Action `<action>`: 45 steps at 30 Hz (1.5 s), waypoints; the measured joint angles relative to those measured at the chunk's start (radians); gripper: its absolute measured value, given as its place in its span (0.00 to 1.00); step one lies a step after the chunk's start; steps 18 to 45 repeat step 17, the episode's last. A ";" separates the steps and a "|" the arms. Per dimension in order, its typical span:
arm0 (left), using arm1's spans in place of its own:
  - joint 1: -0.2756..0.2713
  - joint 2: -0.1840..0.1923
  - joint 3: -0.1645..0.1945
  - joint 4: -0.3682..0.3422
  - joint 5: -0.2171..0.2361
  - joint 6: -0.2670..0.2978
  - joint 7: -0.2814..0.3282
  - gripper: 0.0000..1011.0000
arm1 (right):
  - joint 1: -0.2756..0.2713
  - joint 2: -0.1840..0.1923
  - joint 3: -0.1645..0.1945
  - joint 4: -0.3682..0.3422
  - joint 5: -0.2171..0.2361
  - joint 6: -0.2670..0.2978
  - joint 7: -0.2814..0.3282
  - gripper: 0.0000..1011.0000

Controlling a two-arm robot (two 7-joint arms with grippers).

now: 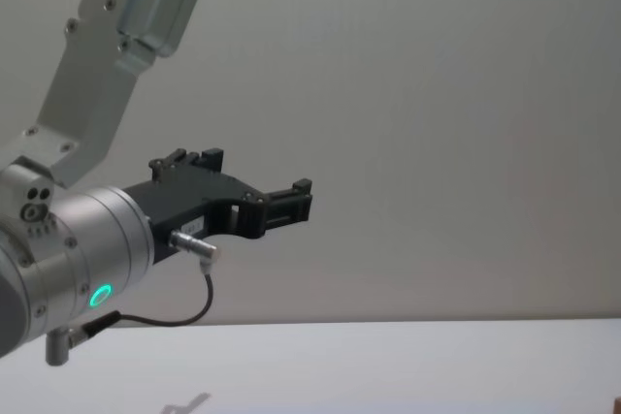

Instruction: Use the one hand to pick up the stamp and affix it onto the A4 paper.

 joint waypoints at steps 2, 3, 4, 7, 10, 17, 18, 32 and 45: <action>0.000 0.000 0.000 0.000 0.000 0.000 0.000 0.99 | 0.001 -0.001 0.001 -0.003 0.003 -0.002 -0.002 0.95; 0.000 0.000 0.000 0.000 0.000 0.000 0.000 0.99 | 0.002 -0.002 0.001 -0.007 0.007 -0.003 -0.004 0.96; 0.000 0.000 0.000 0.000 0.000 0.000 0.000 0.99 | 0.003 -0.002 0.002 -0.009 0.009 -0.004 -0.006 0.97; 0.000 0.000 0.000 0.000 0.000 0.000 0.000 0.99 | 0.004 -0.003 0.004 -0.016 0.015 -0.007 -0.016 0.99; 0.000 0.000 0.000 0.000 0.000 0.000 0.000 0.99 | 0.004 -0.004 0.007 -0.025 0.019 -0.010 -0.030 0.99; 0.000 0.000 0.000 0.000 0.000 0.000 0.000 0.99 | 0.003 -0.003 0.015 -0.044 0.028 -0.018 -0.065 0.99; 0.000 0.000 0.000 0.000 0.000 0.000 0.000 0.99 | 0.003 -0.003 0.015 -0.044 0.028 -0.018 -0.065 0.99; 0.000 0.000 0.000 0.000 0.000 0.000 0.000 0.99 | 0.003 -0.003 0.015 -0.044 0.028 -0.018 -0.065 0.99; 0.000 0.000 0.000 0.000 0.000 0.000 0.000 0.99 | 0.003 -0.003 0.015 -0.044 0.028 -0.018 -0.065 0.99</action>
